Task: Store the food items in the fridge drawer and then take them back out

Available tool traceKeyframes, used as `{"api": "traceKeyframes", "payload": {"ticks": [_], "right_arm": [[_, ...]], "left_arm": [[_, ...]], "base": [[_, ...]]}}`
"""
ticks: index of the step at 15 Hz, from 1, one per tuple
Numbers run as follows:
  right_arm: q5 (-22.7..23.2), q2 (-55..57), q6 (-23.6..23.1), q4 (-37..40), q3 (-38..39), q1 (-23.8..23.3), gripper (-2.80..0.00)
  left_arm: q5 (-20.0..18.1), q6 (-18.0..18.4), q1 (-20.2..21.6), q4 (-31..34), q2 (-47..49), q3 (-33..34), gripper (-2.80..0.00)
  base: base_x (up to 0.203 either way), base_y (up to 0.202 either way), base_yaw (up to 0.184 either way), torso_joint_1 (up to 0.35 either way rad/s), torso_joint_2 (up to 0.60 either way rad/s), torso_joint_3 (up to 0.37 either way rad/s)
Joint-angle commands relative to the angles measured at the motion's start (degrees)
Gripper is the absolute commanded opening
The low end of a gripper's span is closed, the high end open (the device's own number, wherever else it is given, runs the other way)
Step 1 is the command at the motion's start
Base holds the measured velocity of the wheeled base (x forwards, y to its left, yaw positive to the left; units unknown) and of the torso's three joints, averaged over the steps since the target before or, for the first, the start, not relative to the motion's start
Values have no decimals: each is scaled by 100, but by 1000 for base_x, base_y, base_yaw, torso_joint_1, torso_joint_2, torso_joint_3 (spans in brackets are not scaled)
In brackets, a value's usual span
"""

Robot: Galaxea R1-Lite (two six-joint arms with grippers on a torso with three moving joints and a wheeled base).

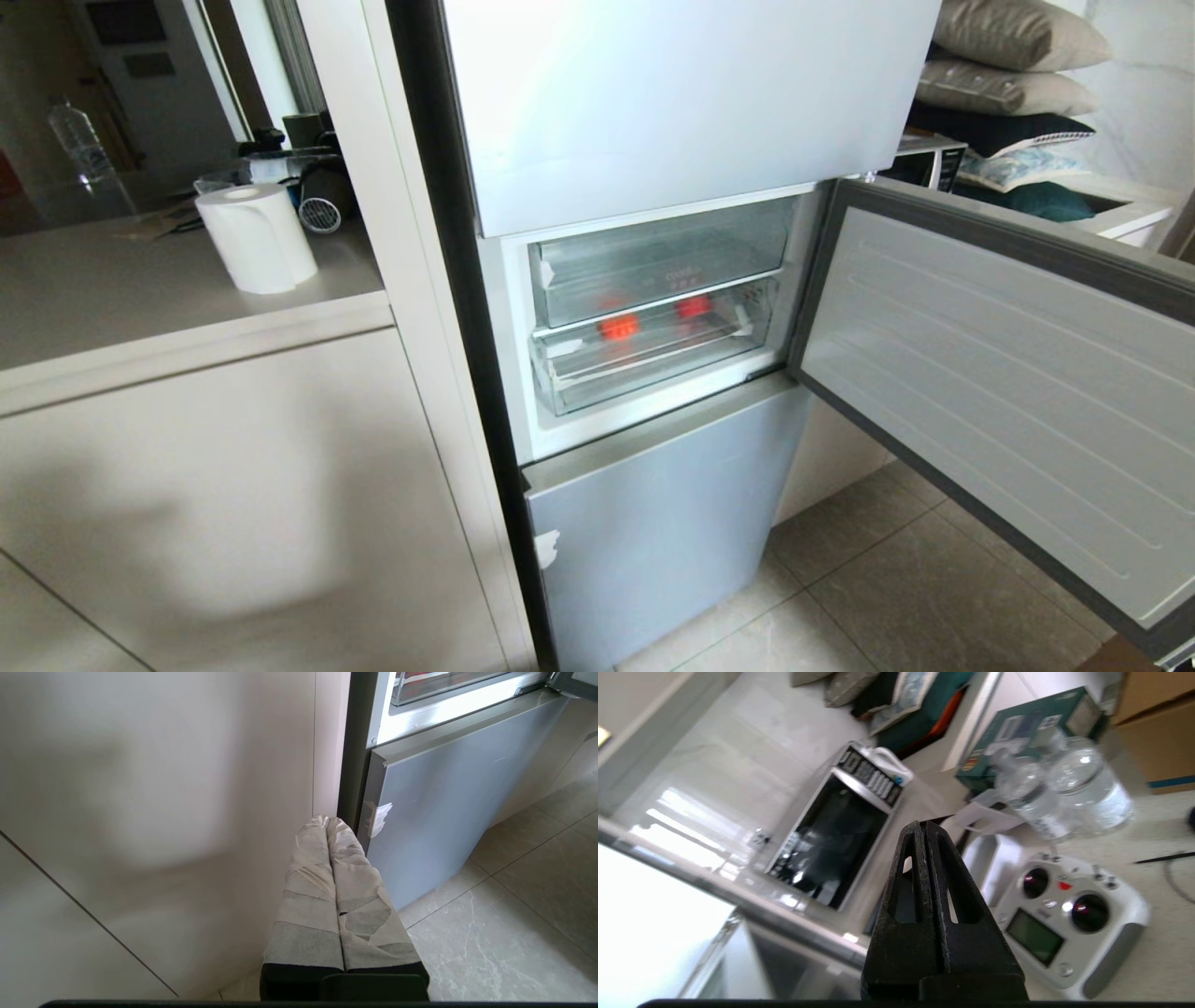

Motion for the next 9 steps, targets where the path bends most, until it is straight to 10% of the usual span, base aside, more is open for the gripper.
{"api": "traceKeyframes", "payload": {"ticks": [1,5,9], "right_arm": [[-58,585,-387,30,-101,68,-280],[-1601,804,-1737,388,264,745,-280],[-1531,807,-1888,422,740,1027,-280]], "left_arm": [[2,-2,1,3,9,-1,-280],[2,-1,1,3,9,-1,-280],[2,-1,1,3,9,-1,-280]], "base": [[0,0,0,0,0,0],[0,0,0,0,0,0],[0,0,0,0,0,0]]}}
